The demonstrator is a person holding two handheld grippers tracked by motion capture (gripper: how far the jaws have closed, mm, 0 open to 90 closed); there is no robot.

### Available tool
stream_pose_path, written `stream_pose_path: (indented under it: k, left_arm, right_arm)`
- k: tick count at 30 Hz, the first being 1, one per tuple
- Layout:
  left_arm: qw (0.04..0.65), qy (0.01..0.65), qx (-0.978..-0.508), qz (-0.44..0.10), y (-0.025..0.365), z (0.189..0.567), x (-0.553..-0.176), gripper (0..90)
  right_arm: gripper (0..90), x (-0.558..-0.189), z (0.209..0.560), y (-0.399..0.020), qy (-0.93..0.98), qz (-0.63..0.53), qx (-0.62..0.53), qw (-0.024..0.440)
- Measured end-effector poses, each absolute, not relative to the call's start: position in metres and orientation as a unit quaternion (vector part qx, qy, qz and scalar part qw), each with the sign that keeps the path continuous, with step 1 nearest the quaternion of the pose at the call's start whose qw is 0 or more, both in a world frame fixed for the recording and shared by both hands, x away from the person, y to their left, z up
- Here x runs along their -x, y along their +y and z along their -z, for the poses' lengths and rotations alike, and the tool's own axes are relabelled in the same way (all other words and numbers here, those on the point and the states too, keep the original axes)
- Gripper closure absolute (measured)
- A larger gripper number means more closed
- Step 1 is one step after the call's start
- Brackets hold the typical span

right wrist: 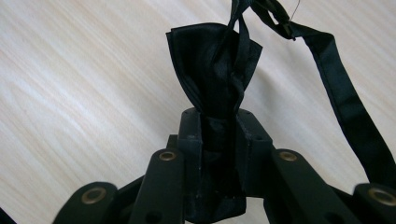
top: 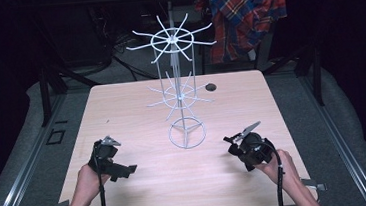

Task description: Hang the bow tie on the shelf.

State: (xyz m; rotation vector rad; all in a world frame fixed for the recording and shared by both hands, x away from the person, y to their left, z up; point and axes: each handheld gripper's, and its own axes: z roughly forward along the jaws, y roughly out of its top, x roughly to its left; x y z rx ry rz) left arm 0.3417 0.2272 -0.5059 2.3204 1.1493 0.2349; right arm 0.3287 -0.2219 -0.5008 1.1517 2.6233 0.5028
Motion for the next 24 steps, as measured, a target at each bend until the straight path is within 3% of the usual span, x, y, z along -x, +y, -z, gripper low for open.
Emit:
stream_pose_path:
  k: [24]
  left_arm:
    - [0.272, 0.429, -0.857, -0.087, 0.228, 0.505, -0.341, 0.0]
  right_arm:
    - [74.2, -0.344, 0.47, -0.21, 0.877, -0.234, -0.393, 0.145]
